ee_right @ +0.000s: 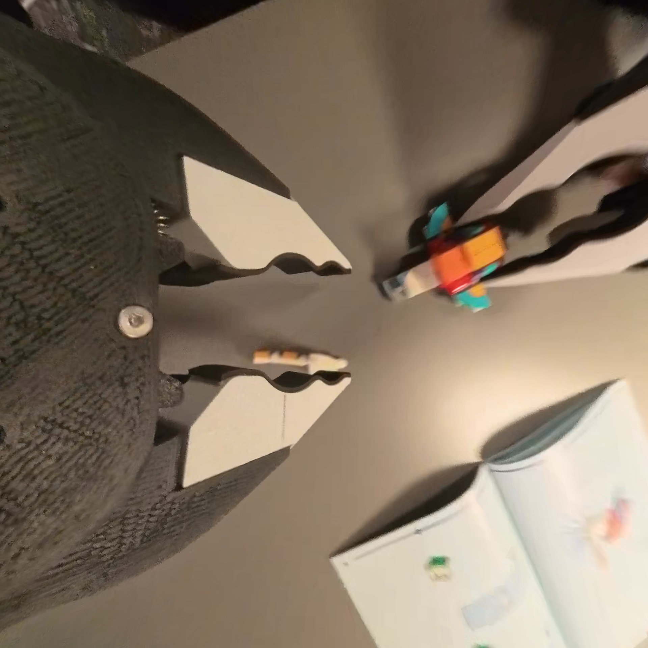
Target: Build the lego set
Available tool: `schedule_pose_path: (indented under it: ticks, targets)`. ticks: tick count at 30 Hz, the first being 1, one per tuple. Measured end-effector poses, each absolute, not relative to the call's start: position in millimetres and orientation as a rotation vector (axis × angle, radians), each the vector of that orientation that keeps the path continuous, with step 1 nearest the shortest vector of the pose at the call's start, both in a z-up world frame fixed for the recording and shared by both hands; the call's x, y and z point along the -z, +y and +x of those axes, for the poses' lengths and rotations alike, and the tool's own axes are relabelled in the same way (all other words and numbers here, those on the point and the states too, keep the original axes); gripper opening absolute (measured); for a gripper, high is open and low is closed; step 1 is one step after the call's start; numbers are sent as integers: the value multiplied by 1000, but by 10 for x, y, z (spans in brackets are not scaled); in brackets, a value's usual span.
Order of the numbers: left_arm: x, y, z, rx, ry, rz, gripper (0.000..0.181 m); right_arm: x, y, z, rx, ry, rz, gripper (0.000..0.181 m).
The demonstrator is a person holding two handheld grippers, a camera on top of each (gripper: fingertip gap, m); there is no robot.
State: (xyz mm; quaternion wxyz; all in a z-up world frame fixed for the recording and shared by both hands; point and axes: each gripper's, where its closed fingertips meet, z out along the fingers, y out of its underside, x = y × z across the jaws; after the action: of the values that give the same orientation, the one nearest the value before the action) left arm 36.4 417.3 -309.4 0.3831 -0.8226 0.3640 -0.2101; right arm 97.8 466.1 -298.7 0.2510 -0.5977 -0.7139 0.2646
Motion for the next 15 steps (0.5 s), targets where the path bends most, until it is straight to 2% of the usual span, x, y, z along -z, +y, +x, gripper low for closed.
schedule_pose_path:
  ticks: [1, 6, 9, 12, 14, 15]
  targets:
    - [3094, 4165, 375, 546, 931, -2096, 31, 2918, 4561, 918, -739, -1953, -1567, 54]
    - [3078, 4106, 433, 605, 965, -2072, 32, 2950, 4223, 739, -651, -2131, -1314, 56]
    - [3010, 4041, 510, 693, 980, -2030, 31, 3107, 4199, 742, -632, -2203, -1368, 54]
    - [2974, 3977, 571, 740, 1019, -1991, 32, 3114, 4066, 755, -839, -2217, -1446, 35]
    - [2968, 3949, 604, 744, 1048, -1971, 31, 3066, 4018, 751, -930, -2199, -1444, 16]
    - [2962, 3949, 612, 738, 1053, -1962, 32, 3059, 4016, 758, -940, -2194, -1440, 16]
